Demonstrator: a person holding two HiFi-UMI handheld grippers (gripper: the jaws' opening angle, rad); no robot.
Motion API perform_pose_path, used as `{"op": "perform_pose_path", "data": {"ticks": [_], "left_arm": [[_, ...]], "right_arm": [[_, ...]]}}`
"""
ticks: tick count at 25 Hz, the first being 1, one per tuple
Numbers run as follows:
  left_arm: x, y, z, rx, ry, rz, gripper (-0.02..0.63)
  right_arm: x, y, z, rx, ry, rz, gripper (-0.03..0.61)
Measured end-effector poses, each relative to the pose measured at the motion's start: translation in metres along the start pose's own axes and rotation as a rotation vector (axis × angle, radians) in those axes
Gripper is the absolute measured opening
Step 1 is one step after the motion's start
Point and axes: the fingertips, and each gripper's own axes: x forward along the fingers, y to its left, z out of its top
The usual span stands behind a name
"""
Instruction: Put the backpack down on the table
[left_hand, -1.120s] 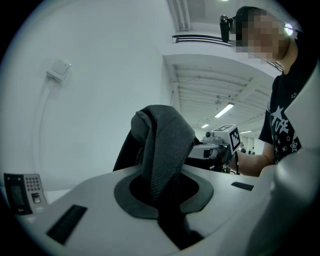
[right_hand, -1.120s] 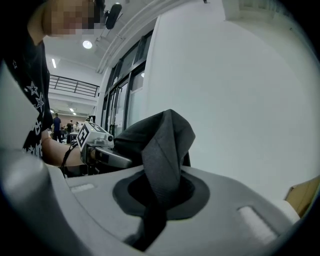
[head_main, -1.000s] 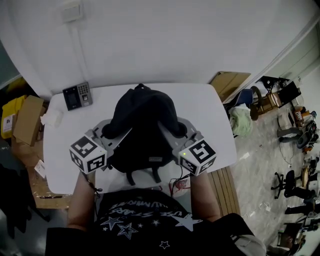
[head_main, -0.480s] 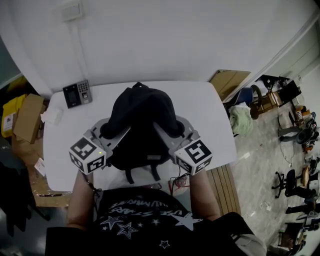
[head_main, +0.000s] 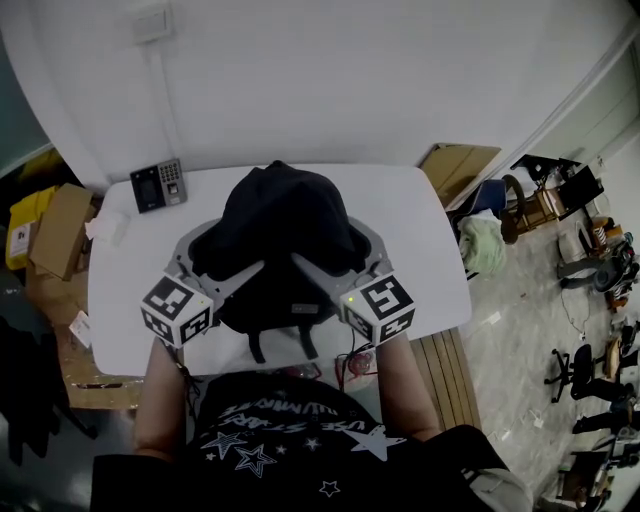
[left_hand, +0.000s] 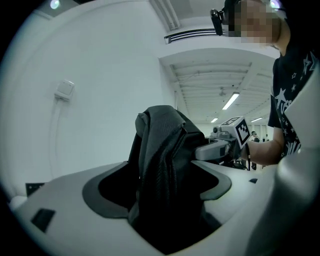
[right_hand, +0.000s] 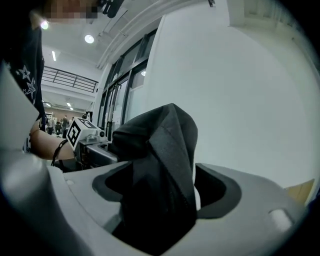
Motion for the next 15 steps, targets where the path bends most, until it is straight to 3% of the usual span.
{"op": "perform_pose_path", "data": {"ticks": [5,15], "left_arm": [[-0.007,-0.001,0.004,0.023,0.008,0.045,0.365],[-0.02,-0.016,0.004,0.05,0.039,0.123,0.365]], "right_arm": [[-0.011,0.006,-0.007,-0.037,0.046,0.037,0.385],[-0.051,-0.001,-0.013,-0.054,0.031,0.002,0.383]]}}
